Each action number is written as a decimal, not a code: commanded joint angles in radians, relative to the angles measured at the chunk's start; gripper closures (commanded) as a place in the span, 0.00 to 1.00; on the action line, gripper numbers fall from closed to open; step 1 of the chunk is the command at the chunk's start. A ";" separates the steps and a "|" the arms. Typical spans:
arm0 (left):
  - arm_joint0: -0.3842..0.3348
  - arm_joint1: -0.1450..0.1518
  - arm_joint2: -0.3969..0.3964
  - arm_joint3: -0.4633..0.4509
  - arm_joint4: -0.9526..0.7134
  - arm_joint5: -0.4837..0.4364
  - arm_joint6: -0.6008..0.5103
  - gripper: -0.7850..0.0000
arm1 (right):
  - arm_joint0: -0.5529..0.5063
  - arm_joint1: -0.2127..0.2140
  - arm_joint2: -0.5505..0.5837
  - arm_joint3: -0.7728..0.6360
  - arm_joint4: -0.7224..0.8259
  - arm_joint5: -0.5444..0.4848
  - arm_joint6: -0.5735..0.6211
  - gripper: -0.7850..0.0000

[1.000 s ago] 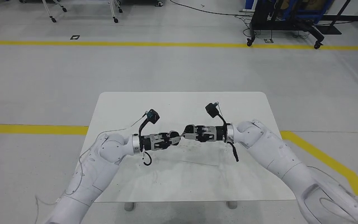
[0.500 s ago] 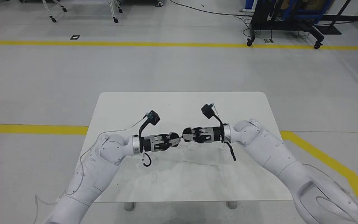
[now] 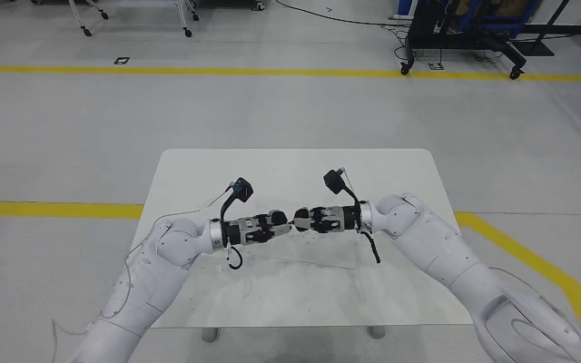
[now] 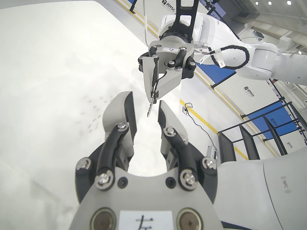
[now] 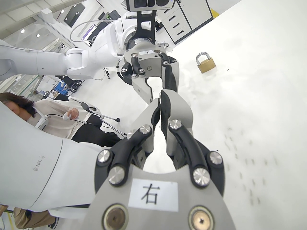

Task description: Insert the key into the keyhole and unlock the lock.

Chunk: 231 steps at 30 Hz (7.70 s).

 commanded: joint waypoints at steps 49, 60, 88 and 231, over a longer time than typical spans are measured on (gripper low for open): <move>0.408 0.077 -0.361 -0.380 0.923 0.507 0.293 0.06 | -0.208 0.073 0.245 -0.141 -0.187 0.000 -0.312 1.00; 0.282 0.052 -0.237 -0.277 0.936 0.566 0.193 0.28 | -0.208 0.073 0.245 -0.141 -0.187 0.000 -0.312 1.00; 0.327 0.042 -0.228 -0.339 1.017 0.685 0.141 0.76 | -0.208 0.073 0.245 -0.141 -0.187 0.000 -0.312 1.00; -0.113 0.017 0.088 0.315 -0.974 0.147 -0.403 1.00 | -0.099 -0.136 0.108 0.026 0.071 0.000 -0.372 1.00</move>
